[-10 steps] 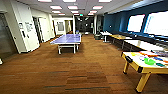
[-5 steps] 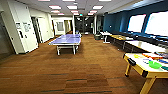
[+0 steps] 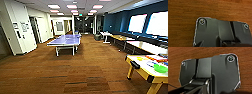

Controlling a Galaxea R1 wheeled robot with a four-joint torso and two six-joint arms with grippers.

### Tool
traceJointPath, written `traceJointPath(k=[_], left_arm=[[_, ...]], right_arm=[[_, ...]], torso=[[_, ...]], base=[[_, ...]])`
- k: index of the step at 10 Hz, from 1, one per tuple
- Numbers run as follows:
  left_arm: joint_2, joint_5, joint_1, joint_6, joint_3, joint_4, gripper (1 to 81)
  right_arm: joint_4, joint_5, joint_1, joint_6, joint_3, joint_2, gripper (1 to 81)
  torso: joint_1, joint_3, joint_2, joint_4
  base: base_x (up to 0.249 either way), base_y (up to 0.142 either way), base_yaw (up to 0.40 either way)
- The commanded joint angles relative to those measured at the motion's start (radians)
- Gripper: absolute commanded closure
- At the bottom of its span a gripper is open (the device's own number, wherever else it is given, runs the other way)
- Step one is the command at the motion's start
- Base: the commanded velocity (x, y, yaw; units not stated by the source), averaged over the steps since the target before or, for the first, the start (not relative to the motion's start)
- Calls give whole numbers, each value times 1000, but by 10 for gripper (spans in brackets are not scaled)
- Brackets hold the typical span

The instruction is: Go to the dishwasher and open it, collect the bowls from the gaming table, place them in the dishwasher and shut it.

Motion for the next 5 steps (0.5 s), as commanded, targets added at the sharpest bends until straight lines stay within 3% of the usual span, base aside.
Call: traceJointPath(k=[1,3,5], left_arm=[[-6,42,-57,5,-3,7,10],[-8,42,-57,4,-3,7,10],[-8,42,-57,4,-3,7,10]], right_arm=[[0,-55,57,-2,1,2,10],[0,-55,57,-2,1,2,10],[0,-55,56,-2,1,2,10]], torso=[[0,0,0,0],[0,0,0,0],[1,0,1,0]], base=[[252,0,0],[237,0,0],[142,0,0]])
